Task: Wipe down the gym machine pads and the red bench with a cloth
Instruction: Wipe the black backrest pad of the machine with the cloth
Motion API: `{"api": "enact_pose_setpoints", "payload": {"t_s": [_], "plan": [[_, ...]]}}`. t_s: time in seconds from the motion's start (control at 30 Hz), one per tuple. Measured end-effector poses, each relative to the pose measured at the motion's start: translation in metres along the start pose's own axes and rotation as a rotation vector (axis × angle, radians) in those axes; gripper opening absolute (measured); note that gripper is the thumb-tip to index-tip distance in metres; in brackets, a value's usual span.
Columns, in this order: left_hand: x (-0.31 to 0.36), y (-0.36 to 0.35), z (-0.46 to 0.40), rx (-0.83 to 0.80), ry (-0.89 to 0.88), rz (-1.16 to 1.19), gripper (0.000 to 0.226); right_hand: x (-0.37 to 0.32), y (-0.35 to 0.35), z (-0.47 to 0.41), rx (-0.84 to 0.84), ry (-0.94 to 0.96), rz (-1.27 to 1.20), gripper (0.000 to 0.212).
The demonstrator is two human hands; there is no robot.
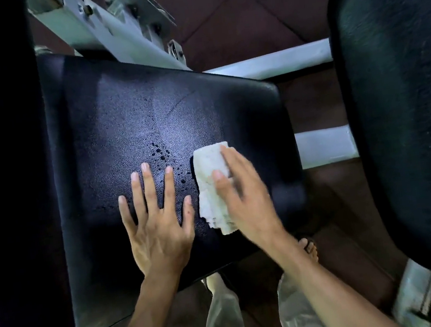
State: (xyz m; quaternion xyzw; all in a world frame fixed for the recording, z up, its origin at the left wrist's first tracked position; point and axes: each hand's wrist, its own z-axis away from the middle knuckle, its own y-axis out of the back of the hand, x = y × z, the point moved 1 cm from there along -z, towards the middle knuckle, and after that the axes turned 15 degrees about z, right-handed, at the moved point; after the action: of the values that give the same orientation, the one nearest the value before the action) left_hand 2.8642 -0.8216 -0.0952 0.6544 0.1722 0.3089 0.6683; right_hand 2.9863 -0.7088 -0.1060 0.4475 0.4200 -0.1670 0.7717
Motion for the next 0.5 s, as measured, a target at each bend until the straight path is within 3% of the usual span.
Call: {"api": "enact_pose_setpoints", "payload": {"t_s": [0.13, 0.27, 0.37, 0.5], "plan": [[0.002, 0.007, 0.0, 0.014, 0.007, 0.035, 0.058, 0.048, 0.029, -0.023, 0.066, -0.08, 0.106, 0.056], [0.049, 0.008, -0.007, 0.042, -0.026, 0.211, 0.06, 0.082, 0.026, -0.039, -0.012, -0.037, 0.276, 0.053], [0.1, -0.013, -0.005, 0.027, -0.149, 0.131, 0.056, 0.085, 0.032, -0.044, -0.074, -0.073, 0.164, 0.047], [0.108, -0.04, 0.001, 0.038, -0.046, 0.029, 0.052, 0.092, 0.044, -0.043, -0.135, -0.068, 0.065, 0.046]]}}
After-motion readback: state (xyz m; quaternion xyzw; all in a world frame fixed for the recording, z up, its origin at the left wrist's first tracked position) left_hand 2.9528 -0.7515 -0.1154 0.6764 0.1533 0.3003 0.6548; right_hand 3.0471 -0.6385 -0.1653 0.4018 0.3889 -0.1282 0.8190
